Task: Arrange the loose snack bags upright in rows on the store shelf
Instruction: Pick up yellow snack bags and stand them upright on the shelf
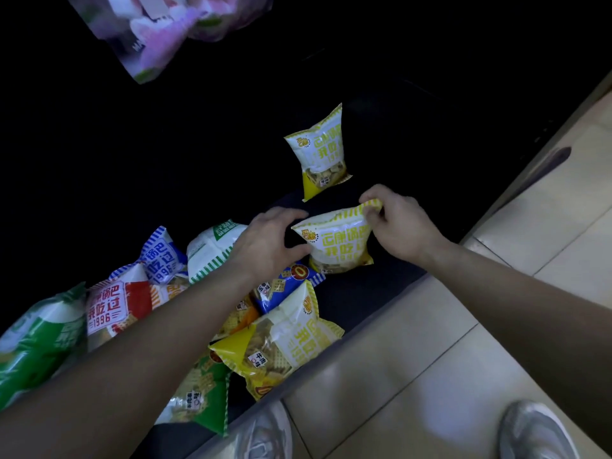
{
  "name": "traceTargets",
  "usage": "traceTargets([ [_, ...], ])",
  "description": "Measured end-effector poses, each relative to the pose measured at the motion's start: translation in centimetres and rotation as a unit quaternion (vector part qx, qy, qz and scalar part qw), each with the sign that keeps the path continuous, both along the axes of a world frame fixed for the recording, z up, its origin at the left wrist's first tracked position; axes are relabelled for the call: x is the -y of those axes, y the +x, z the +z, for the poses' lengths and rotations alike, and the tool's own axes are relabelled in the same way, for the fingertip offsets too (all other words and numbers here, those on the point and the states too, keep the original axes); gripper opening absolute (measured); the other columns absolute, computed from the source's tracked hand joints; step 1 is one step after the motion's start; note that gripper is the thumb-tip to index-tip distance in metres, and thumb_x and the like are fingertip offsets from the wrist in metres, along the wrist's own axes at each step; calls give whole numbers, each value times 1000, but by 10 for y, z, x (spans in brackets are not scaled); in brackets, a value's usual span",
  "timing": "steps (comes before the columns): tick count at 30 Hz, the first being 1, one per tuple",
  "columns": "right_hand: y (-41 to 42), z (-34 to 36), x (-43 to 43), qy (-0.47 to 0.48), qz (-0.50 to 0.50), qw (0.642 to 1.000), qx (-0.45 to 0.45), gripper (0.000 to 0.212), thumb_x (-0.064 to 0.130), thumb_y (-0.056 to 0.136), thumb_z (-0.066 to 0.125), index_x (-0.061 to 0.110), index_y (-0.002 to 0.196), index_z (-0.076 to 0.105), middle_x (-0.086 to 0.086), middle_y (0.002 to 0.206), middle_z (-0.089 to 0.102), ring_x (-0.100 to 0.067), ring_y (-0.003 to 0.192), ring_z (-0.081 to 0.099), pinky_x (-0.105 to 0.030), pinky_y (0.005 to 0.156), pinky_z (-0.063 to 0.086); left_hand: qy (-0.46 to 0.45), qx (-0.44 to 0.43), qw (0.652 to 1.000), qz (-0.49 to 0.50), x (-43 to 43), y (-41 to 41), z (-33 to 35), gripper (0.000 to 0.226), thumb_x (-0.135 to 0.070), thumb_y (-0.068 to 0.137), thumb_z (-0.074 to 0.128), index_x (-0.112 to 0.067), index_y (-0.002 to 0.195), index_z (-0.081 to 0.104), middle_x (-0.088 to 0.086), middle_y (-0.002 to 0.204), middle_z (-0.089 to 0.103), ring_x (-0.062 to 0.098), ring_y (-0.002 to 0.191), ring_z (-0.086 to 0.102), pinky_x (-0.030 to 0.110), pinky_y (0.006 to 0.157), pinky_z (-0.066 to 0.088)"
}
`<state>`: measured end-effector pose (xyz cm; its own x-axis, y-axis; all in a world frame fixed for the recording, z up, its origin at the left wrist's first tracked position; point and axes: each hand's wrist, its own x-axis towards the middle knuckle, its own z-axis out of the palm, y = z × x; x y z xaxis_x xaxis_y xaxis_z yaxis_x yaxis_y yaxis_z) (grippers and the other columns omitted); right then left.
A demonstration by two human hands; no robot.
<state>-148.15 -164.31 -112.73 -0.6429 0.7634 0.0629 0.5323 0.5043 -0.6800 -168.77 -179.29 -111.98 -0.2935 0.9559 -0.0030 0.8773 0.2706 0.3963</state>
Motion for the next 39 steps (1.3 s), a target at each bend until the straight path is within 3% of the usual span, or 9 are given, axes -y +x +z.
traceTargets([
  [5,6,-11,7,-24,52,998,6,67,39,78,78,25,134,44,5,111,54,-16,99,57,-26,81,43,-22,3,999,-39,-13,15,2,80,-51,71,77,-35,141,41,-10,136,48,13,122,46,29,97,40],
  [9,8,-13,8,-73,-1,997,-30,85,37,80,76,31,147,23,-7,122,60,-25,108,63,-43,92,52,-30,-9,999,-20,-26,24,0,81,-48,70,80,-35,140,42,-7,137,52,14,118,53,32,94,46],
  [12,13,-14,8,-42,-23,998,-35,83,36,83,71,26,149,21,0,123,56,-19,103,62,-43,89,53,-4,21,999,41,-38,22,-2,66,-42,74,80,-32,133,52,-5,122,62,13,102,60,24,77,44],
  [14,18,-16,5,-6,-29,999,-18,78,35,83,70,23,148,27,3,119,55,-18,99,62,-40,87,52,18,43,995,93,-49,15,0,66,-45,72,81,-29,131,55,-4,117,65,15,98,61,24,75,44],
  [20,28,-28,10,-27,1,999,37,57,32,84,69,21,135,46,2,114,54,-15,91,60,-35,84,52,57,86,983,149,-112,8,16,79,-48,68,83,-24,137,52,4,129,59,21,111,59,30,92,49],
  [23,28,-35,20,-55,26,996,62,56,31,84,70,20,134,48,0,118,53,-9,89,54,-35,88,51,47,61,984,163,-140,15,13,76,-45,70,83,-26,137,51,8,127,58,27,110,60,33,87,50],
  [28,32,-45,29,-88,78,986,118,49,34,87,69,22,131,52,1,121,51,-15,100,57,-35,90,50,45,13,982,181,-156,24,-3,66,-37,75,80,-24,134,53,8,121,61,30,108,60,37,84,50],
  [36,29,-36,40,-85,95,985,114,46,35,87,67,22,129,54,3,118,52,-7,89,49,-28,86,47,41,12,987,156,-128,18,17,91,-45,73,80,-20,147,32,6,146,41,26,130,44,38,99,41],
  [39,22,-26,53,-99,110,985,93,46,35,86,68,20,128,55,2,116,53,-6,90,49,-27,86,45,2,-11,995,101,-75,13,39,86,-48,75,77,-20,146,36,7,143,44,26,129,45,34,102,39],
])
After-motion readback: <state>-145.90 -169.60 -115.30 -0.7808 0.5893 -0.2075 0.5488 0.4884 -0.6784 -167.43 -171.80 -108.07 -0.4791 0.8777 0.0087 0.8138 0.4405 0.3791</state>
